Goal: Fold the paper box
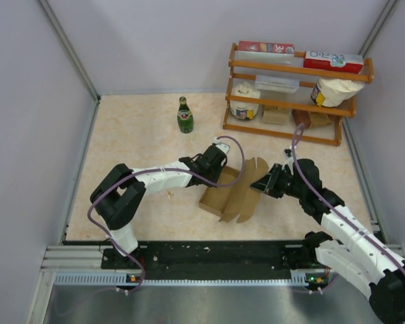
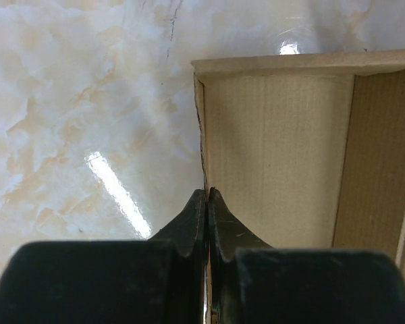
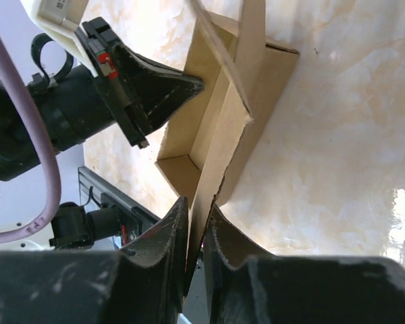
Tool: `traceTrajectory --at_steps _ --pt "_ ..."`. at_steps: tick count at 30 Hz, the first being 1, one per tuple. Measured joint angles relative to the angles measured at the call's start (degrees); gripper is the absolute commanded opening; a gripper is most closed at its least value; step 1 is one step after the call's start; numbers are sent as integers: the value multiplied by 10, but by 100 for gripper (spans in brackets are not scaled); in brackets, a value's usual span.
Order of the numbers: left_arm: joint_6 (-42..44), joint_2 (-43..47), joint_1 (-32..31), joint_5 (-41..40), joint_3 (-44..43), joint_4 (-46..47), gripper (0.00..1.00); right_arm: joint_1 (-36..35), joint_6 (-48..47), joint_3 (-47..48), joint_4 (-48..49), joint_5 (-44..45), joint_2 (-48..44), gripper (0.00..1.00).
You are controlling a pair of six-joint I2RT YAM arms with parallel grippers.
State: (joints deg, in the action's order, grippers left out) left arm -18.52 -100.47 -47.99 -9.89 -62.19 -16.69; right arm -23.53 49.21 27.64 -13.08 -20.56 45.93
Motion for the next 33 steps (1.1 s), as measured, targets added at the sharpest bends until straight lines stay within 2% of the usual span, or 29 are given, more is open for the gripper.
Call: traceTrajectory --at_steps 4,8,13,24,29,33 --pt "2 -3 -4 0 -4 1 12 -1 4 0 11 -7 0 9" --pt "6 -4 -6 0 -4 0 30 -1 5 0 13 -10 0 6" --pt "7 -3 -6 -2 -4 -1 46 -1 -2 3 5 -5 0 3" --pt "9 51 -6 -1 -6 -17 53 -1 -17 14 -15 12 0 6" --pt "11 87 -5 2 -17 -18 56 -1 -25 29 -30 12 18 1" --pt "11 114 0 13 -17 -18 58 -1 -27 36 -35 13 27 0"
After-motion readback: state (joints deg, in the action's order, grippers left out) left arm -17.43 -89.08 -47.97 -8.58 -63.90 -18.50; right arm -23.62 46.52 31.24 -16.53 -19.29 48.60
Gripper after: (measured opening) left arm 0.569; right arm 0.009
